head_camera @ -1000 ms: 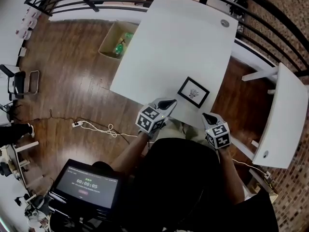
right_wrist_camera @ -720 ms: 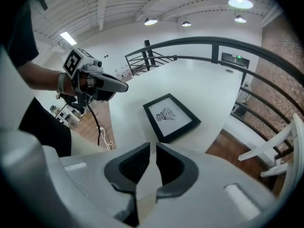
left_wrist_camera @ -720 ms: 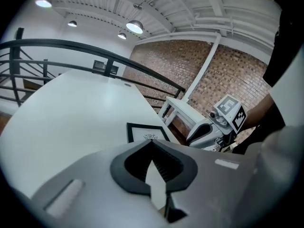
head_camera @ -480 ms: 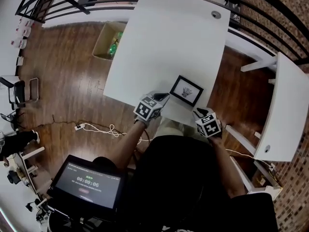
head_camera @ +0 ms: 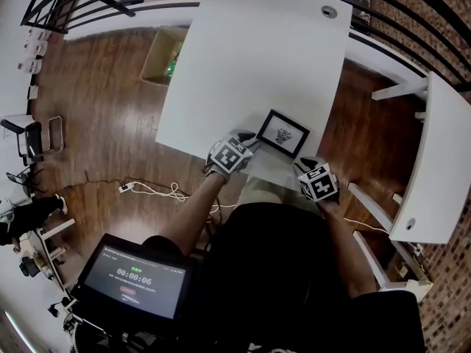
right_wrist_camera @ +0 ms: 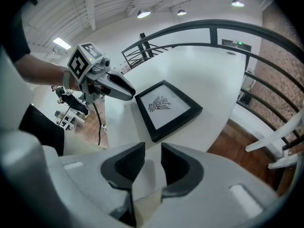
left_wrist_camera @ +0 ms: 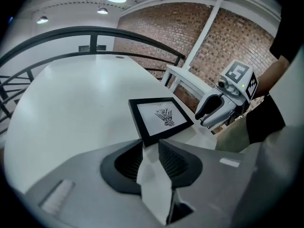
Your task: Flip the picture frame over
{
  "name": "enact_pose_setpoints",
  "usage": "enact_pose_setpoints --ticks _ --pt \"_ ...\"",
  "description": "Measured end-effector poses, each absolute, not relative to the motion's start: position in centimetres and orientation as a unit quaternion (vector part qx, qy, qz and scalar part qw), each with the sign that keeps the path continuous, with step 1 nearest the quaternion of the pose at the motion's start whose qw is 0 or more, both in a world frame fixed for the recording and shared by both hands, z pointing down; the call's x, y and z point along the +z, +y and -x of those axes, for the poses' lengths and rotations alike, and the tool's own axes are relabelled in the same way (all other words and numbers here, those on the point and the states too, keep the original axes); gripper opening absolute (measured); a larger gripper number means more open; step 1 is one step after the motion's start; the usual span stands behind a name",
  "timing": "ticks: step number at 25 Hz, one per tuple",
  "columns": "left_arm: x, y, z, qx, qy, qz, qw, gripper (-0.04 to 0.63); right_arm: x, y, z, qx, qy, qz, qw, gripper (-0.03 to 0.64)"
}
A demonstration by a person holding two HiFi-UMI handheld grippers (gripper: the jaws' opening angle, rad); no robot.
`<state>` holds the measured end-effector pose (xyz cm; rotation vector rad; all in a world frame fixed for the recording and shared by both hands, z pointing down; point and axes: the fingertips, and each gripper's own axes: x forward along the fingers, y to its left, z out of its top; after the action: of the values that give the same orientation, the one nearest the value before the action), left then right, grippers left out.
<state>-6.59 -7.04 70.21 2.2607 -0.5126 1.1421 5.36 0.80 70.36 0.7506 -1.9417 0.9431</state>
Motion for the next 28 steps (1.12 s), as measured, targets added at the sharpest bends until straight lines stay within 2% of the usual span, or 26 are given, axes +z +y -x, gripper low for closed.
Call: enact_pose_setpoints --ticks 13,28 --pt "71.4 -6.9 6.1 0.475 -0.178 -0.82 0.264 0.115 71.0 0.6 -4.2 0.391 -0.775 -0.28 0.409 0.089" --pt "70.9 -5.8 5.6 0.457 -0.181 -0.825 0.279 0.117 70.8 0.9 -4.6 0.394 -0.773 -0.279 0.412 0.1"
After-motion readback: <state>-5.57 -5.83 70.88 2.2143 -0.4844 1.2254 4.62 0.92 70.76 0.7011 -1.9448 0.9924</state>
